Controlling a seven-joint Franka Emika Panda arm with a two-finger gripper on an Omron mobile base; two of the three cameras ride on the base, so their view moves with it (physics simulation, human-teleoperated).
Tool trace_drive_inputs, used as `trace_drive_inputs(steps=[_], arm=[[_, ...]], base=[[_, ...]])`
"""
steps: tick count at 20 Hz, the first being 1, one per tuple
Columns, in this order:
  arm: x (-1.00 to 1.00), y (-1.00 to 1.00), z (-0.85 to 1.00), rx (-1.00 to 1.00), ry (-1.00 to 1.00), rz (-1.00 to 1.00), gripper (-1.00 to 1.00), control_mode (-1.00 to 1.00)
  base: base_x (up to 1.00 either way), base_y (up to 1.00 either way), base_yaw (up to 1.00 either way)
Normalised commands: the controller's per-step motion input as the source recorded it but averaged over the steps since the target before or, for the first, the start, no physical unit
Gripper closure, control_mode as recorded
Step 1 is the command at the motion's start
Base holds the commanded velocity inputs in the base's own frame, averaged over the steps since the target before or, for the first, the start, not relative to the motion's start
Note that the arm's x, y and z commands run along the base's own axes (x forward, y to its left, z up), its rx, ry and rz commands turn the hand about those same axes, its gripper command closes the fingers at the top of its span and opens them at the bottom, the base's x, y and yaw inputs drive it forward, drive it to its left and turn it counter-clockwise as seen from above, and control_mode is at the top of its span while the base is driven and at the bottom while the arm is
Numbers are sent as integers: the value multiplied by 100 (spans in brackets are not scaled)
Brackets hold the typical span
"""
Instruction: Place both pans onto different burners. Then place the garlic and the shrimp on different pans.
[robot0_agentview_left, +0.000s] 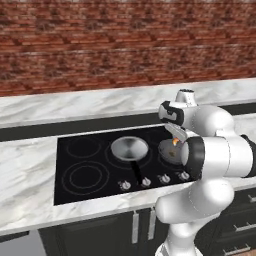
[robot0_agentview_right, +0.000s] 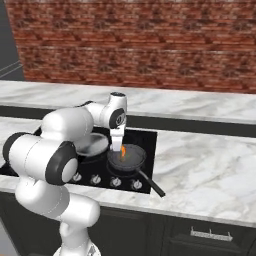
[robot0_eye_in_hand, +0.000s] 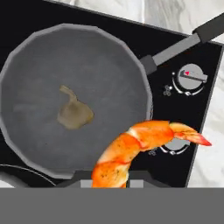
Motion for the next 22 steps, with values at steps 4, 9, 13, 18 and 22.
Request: trace_drive_inputs(steps=[4,9,13,18,22], arm=[[0,0,0,0,0,0,100,100],[0,0,0,0,0,0,100,100],[31,7,0,0,0,0,100,-100],[51,35,-7,0,0,0,100,-100],[66,42,-27,0,3,0,100,-100]], base=[[8,67,0],[43,10,0],[13,0,0],[0,0,0],[0,0,0]])
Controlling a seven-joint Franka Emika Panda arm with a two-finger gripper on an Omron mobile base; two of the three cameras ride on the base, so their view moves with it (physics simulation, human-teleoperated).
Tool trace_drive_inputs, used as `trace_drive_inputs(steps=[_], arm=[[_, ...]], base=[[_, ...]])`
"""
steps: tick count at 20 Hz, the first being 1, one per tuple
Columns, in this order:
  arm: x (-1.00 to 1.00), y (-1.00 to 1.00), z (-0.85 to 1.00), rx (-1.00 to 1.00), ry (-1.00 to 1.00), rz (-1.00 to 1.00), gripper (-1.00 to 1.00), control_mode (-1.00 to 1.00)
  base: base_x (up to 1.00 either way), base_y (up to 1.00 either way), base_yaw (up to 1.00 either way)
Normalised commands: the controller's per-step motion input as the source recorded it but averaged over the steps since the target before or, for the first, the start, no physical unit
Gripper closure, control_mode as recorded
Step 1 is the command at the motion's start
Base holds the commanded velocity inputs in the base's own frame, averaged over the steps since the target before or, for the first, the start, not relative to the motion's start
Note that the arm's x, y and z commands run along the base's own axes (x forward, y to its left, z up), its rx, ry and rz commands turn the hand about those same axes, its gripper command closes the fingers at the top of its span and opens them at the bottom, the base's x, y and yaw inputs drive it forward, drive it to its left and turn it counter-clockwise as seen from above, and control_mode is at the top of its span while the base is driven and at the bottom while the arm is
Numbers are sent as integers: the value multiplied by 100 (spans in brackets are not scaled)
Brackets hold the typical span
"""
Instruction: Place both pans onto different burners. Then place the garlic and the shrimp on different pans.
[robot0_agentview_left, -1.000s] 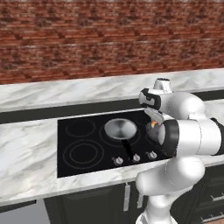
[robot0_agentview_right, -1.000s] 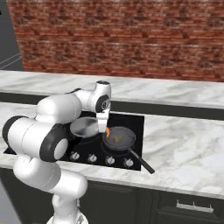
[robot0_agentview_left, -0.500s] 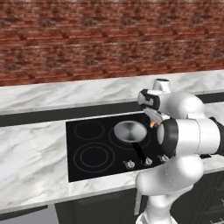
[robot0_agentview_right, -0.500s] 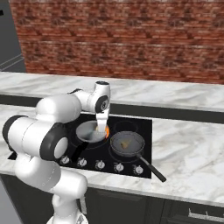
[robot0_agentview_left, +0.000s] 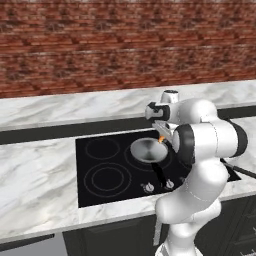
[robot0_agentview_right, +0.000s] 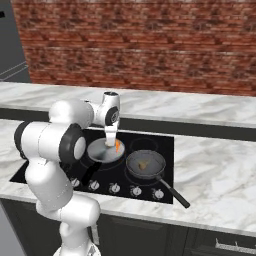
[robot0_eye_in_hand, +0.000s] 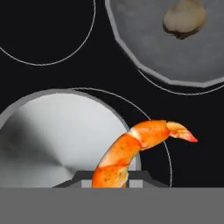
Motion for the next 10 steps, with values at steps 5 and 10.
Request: trace_drive_inputs(steps=[5,10], arm=[[55,52,-33,0,3,0,100,-100],[36,30,-31,0,5,0,100,-100]], base=[[0,0,0],[0,0,0]])
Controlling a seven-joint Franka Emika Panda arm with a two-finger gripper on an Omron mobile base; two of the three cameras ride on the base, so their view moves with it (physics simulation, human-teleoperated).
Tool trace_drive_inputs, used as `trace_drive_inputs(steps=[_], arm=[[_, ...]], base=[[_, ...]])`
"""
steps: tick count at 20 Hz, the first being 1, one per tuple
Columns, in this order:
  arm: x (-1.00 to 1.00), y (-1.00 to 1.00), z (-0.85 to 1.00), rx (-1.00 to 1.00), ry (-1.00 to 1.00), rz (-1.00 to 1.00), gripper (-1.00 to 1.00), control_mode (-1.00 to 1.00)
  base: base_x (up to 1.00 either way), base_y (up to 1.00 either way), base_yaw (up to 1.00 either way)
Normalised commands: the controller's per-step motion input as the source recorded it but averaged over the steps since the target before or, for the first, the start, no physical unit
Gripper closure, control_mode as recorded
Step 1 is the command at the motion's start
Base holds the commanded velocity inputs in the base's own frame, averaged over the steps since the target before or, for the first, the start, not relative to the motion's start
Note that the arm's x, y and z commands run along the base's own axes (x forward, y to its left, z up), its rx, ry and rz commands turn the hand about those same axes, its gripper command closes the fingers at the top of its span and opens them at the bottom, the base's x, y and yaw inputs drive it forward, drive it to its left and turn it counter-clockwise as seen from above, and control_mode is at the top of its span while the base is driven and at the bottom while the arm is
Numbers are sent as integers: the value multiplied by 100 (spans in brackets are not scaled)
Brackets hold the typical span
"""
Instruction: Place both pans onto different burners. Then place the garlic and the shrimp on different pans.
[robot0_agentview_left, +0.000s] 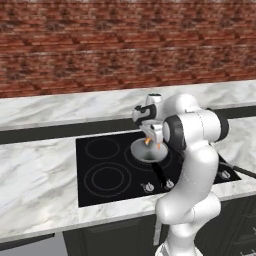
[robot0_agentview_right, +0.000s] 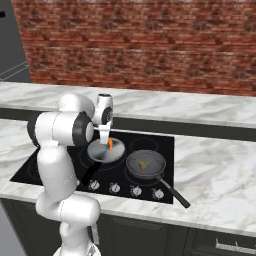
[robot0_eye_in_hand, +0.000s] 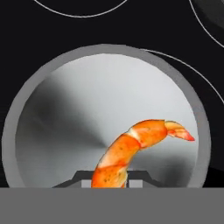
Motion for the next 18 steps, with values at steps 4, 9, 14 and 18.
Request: trace_drive_inputs(steps=[4,9,14,18], arm=[[24,5,-38,0,2,0,100,-100],[14,0,-26,0,3,0,100,-100],[2,0,-21,0,5,0,100,-100],[0,0,-16,0,4,0,100,-100]], base=[[0,0,0],[0,0,0],[0,0,0],[0,0,0]])
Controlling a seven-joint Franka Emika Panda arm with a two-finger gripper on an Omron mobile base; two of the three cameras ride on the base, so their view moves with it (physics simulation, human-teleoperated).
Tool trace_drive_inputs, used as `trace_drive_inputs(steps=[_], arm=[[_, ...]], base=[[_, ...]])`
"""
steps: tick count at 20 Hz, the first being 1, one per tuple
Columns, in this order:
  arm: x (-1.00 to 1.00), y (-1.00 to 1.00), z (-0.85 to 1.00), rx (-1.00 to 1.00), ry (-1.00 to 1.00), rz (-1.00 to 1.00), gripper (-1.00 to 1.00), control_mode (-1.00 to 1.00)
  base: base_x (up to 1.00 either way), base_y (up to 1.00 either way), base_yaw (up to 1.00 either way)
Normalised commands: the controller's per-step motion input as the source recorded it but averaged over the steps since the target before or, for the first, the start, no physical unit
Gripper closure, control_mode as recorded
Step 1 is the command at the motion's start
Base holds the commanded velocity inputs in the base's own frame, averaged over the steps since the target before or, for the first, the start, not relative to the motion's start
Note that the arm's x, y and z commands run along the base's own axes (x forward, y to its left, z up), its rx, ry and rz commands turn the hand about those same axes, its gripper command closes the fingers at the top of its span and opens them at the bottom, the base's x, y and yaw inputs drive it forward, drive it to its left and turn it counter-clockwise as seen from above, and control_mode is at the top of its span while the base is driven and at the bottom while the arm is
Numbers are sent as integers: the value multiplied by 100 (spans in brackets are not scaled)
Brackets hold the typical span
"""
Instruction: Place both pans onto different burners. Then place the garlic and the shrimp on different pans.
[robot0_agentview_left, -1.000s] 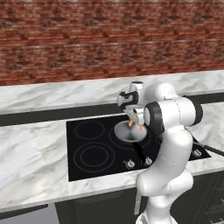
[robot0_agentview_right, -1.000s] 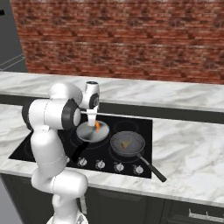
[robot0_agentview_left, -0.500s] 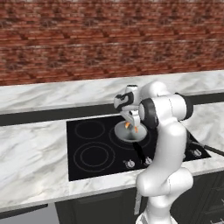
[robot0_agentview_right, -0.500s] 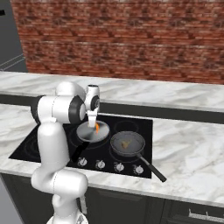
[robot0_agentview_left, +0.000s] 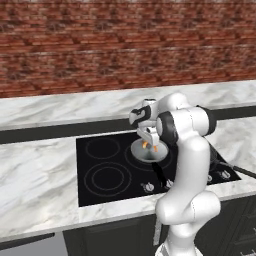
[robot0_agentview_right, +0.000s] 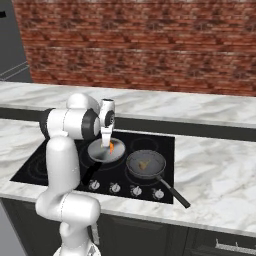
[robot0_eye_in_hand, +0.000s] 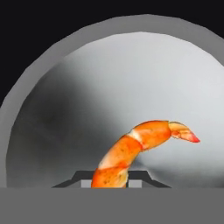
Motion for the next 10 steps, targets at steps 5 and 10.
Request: trace_drive_inputs(steps=[5,10], arm=[[0,0,-13,0,5,0,-100,-100],[0,0,0,0,2,0,-100,-100]], base=[[0,0,0],[0,0,0]])
